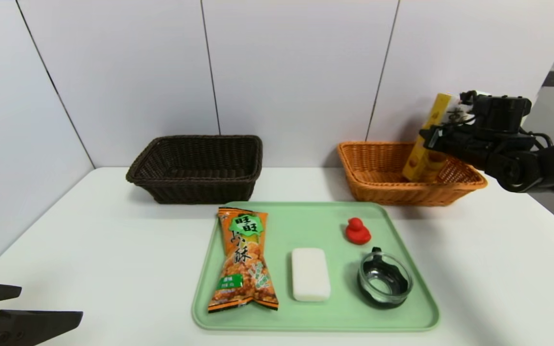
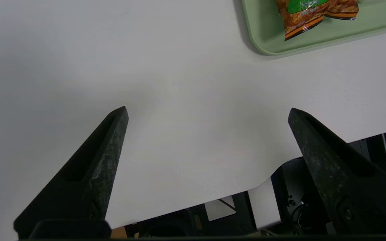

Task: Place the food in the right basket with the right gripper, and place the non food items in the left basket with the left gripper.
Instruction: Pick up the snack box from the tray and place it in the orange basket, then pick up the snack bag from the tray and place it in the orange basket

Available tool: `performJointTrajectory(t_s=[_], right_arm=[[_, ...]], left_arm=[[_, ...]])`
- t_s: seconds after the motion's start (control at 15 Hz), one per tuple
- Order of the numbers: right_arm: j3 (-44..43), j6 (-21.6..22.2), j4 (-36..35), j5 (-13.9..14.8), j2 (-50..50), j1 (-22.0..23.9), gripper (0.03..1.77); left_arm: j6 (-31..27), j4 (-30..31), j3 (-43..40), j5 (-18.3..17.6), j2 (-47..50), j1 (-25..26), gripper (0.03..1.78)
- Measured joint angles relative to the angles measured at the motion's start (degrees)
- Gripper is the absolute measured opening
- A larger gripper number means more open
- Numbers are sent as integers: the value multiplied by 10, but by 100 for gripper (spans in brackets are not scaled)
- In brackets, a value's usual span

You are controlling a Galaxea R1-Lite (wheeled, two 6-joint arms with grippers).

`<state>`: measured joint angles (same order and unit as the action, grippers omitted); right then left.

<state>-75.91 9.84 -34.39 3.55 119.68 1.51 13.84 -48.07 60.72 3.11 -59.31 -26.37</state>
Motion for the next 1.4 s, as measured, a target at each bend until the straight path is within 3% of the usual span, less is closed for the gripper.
performJointTrajectory(t_s=[0.27, 0.67, 1.07, 1.4], right_arm=[[6, -4, -18, 0, 4, -2, 129], [10, -8, -2, -1, -42, -16, 151], [-9, -26, 151, 7, -166, -45, 162], [-115, -92, 232, 18, -251, -74, 166]], left_arm=[[0, 0, 0, 0, 0, 0, 169], [0, 0, 1, 0, 0, 0, 169], [0, 0, 0, 0, 4, 0, 169], [1, -1, -1, 0, 18, 0, 169]])
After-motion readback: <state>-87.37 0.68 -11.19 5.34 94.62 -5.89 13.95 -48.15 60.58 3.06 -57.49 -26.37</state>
